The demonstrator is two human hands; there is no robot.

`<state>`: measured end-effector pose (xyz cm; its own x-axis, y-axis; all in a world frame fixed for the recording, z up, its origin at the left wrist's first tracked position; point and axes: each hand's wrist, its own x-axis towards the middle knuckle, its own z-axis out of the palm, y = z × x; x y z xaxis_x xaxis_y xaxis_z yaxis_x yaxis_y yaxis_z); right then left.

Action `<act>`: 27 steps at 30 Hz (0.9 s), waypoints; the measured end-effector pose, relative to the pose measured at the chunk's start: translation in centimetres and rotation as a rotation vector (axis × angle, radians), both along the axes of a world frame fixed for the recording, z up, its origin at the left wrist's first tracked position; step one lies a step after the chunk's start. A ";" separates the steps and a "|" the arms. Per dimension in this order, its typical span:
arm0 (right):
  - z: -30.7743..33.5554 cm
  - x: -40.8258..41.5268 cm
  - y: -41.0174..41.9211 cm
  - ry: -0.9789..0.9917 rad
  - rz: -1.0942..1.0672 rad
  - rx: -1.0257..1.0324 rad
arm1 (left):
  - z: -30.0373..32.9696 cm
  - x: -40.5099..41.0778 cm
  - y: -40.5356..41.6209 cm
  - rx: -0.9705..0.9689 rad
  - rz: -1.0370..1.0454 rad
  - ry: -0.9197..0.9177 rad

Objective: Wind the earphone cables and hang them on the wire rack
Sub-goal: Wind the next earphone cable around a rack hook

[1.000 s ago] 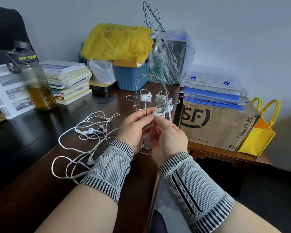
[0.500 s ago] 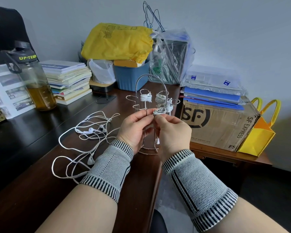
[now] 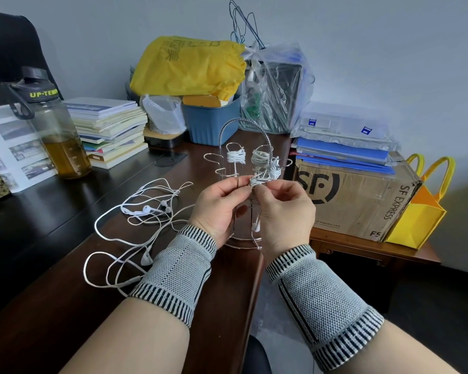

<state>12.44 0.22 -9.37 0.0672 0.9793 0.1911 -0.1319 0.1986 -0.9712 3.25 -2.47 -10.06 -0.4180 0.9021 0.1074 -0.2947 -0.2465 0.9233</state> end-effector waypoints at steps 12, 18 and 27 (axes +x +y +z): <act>-0.9 1.1 1.3 -0.195 0.044 0.300 | -0.2 0.4 0.4 0.002 0.083 0.047; -0.7 1.8 2.1 -0.183 0.059 0.320 | -0.2 0.7 0.5 -0.003 0.126 0.049; -0.5 1.9 3.4 -0.019 0.158 -0.079 | -0.2 1.1 0.9 -0.072 0.333 0.206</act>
